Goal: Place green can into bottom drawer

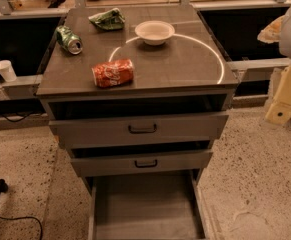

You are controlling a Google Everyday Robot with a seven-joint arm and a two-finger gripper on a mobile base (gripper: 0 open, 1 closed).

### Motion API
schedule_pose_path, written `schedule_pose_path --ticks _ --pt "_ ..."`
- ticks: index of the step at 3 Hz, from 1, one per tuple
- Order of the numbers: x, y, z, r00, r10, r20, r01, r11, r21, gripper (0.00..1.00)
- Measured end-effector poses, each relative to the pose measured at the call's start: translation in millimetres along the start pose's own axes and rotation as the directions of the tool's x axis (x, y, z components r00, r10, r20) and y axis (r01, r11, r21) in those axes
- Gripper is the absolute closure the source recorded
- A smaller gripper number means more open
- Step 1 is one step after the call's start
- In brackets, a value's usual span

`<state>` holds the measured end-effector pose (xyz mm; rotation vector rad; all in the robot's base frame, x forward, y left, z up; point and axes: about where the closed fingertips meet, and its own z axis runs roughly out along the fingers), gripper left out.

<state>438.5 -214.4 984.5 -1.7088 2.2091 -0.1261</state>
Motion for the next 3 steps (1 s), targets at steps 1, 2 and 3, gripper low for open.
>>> schedule_pose_path --ticks 1,2,3 --pt "0.0 0.0 0.0 1.0 0.0 0.0 0.0 1.0 0.0 0.0" --pt "-25.6 -16.3 6.2 0.999 0.028 0.045 -0.029 0.9994 0.017 0.0" --pt "-80.7 -54.5 26.2 0.994 0.03 0.104 -0.032 0.9994 0.013 0.0"
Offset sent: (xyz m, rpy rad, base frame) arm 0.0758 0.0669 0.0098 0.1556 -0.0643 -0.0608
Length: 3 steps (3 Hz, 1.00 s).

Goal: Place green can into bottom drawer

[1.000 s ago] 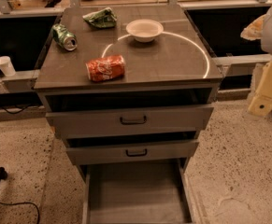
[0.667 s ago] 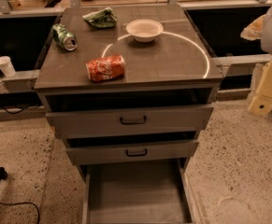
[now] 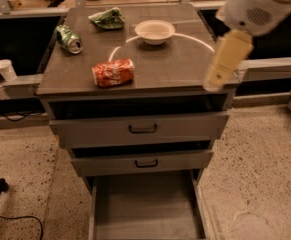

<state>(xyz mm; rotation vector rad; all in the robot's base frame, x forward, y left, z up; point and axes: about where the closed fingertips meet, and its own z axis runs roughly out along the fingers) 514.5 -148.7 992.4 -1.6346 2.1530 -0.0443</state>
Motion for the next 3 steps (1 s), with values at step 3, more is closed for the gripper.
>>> schedule_pose_path --ticks 3 --pt "-154.1 -76.7 72.6 0.989 0.011 0.151 -0.009 0.9999 -0.013 0.0"
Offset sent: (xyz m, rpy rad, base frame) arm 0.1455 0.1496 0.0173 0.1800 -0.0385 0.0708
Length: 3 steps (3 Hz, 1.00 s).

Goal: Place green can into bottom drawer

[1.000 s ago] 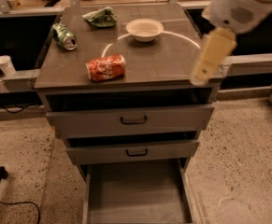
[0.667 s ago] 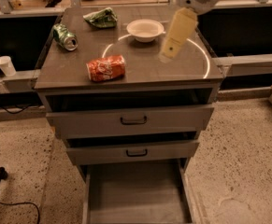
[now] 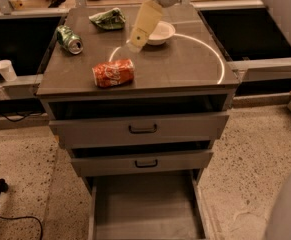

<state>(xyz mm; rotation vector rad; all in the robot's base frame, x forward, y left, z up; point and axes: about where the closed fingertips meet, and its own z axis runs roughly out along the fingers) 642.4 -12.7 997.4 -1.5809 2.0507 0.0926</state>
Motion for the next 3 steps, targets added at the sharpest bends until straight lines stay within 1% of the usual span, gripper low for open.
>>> schedule_pose_path --ticks 1,2,3 --pt "-34.9 -9.8 46.4 0.995 0.096 -0.006 -0.096 0.9954 0.0 0.0" --pt "-60.8 -16.0 70.5 0.977 0.213 -0.01 -0.213 0.977 -0.014 0.0" --pt "-94.8 -23.1 86.9 0.951 0.308 -0.007 -0.308 0.9514 0.005 0.0"
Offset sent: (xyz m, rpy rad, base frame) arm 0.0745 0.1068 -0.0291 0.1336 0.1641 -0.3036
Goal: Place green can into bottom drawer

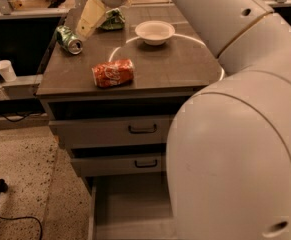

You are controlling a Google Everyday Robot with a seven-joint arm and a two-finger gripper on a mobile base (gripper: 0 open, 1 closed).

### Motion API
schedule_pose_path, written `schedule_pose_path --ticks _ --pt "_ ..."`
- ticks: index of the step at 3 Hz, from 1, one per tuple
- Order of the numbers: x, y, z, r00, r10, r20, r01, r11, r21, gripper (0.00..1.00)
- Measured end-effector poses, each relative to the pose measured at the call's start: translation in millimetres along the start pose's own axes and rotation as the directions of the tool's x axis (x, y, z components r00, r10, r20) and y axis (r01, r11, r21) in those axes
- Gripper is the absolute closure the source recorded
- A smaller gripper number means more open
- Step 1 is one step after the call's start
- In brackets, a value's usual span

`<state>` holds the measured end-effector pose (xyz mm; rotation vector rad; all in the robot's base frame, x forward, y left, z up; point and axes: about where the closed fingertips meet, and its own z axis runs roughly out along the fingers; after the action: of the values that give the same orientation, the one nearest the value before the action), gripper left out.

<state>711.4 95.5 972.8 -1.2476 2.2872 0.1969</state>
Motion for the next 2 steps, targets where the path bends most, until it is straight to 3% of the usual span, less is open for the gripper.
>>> schedule_pose_path --ticks 2 --pt "-4.8 -1.5 15.1 1.0 0.026 0.005 -0.026 0.9995 -0.016 0.0"
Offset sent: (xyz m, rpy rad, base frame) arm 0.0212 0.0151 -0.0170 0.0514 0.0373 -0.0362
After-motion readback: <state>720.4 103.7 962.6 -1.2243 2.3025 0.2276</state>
